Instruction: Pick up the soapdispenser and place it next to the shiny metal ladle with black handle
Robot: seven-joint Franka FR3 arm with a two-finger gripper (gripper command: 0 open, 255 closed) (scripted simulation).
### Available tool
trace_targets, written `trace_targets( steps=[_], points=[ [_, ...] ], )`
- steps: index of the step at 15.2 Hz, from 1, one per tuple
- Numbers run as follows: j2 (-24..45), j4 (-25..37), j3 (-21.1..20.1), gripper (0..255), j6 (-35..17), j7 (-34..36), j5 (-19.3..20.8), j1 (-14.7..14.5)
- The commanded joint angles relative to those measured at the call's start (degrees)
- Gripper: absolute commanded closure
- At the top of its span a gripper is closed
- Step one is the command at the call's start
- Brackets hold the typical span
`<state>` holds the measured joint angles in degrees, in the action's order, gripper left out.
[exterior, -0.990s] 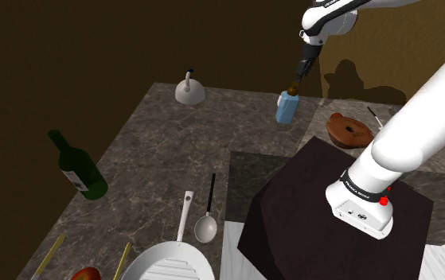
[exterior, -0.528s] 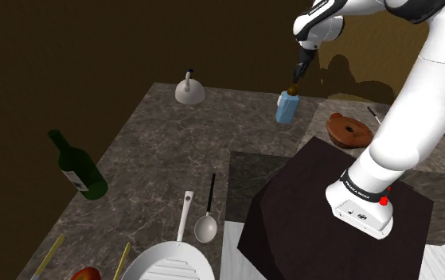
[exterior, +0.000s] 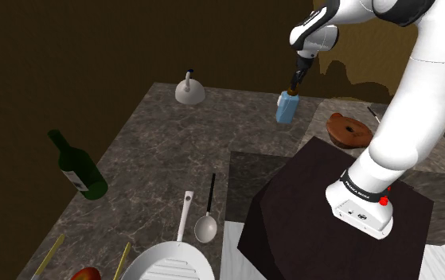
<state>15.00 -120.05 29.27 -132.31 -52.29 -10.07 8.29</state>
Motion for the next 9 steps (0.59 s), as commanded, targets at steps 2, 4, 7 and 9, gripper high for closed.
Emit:
trace_targets(
  steps=[2,4,7,9],
  points=[
    [0.1,0.0,0.0,0,-0.1,0.0,-0.1,0.0],
    [0.1,0.0,0.0,0,-0.1,0.0,-0.1,0.0],
    [0.1,0.0,0.0,255,-0.1,0.0,-0.1,0.0],
    [0.1,0.0,0.0,255,-0.1,0.0,-0.1,0.0]
  ],
)
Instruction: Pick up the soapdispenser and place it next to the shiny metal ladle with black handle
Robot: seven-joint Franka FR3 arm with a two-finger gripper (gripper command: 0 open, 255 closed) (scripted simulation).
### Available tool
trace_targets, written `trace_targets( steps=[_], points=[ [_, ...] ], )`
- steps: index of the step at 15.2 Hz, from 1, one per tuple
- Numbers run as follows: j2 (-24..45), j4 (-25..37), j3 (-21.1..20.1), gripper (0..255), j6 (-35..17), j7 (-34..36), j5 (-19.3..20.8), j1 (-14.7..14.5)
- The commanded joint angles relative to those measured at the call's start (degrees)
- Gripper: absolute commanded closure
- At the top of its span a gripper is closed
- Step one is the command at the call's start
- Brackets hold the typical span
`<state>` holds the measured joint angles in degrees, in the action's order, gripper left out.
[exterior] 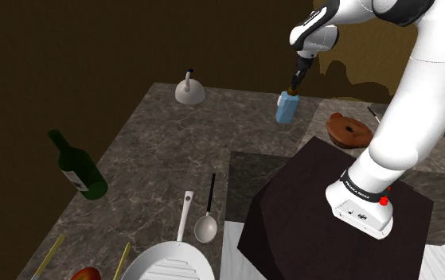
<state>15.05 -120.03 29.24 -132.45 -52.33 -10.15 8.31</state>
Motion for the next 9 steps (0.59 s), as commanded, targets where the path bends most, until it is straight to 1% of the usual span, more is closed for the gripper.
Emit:
trace_targets(
  steps=[1,7,9],
  points=[
    [0.0,0.0,0.0,255,0.0,0.0,0.0,0.0],
    [0.0,0.0,0.0,255,0.0,0.0,0.0,0.0],
    [-1.0,0.4,0.3,255,1.3,0.5,0.8,-0.2]
  ],
)
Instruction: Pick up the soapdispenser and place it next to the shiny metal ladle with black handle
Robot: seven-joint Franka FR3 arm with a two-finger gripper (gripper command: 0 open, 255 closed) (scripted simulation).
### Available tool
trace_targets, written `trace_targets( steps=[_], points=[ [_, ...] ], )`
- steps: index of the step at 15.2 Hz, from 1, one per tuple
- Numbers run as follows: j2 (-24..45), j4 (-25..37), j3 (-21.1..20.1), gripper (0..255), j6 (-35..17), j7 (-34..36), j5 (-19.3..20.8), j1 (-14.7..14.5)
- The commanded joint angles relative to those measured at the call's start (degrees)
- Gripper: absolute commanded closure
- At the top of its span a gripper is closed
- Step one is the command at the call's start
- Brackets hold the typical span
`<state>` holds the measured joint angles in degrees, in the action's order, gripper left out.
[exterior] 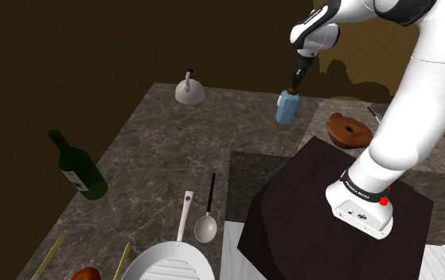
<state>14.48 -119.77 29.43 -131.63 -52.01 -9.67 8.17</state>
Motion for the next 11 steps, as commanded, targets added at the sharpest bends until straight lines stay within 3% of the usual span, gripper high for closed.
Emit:
trace_targets(
  steps=[1,11],
  points=[
    [-0.9,0.3,0.2,255,1.1,0.5,0.7,-0.2],
    [-5.5,3.2,1.2,255,7.9,2.7,4.0,-1.1]
  ],
)
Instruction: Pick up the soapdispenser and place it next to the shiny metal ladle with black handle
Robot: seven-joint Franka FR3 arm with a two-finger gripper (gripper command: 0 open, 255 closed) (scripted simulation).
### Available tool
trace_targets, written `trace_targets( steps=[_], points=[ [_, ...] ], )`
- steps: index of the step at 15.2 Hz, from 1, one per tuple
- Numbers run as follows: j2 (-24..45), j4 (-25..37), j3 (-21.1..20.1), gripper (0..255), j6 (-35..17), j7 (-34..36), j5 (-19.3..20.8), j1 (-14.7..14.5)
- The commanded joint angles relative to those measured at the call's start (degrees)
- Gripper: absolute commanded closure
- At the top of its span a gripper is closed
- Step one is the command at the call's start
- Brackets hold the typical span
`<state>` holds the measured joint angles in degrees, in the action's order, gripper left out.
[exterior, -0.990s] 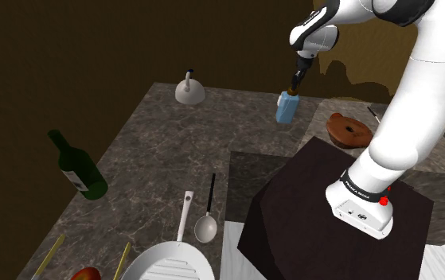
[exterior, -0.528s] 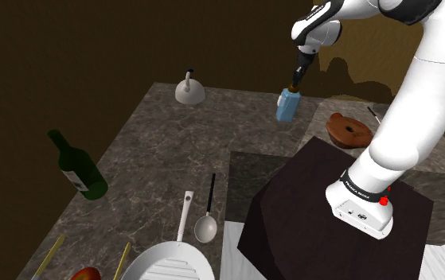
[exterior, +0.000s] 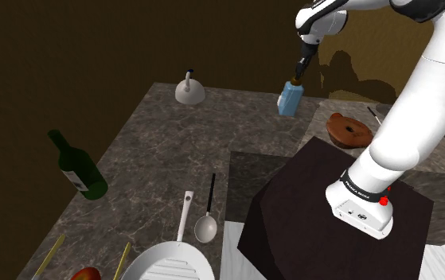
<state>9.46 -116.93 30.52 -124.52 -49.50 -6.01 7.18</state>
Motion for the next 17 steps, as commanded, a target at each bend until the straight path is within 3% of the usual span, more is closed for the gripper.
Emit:
trace_targets(
  steps=[1,17],
  points=[
    [-0.9,0.8,0.1,255,1.5,0.4,0.6,-0.1],
    [-5.5,8.3,0.5,255,13.0,2.5,3.6,-0.7]
  ],
)
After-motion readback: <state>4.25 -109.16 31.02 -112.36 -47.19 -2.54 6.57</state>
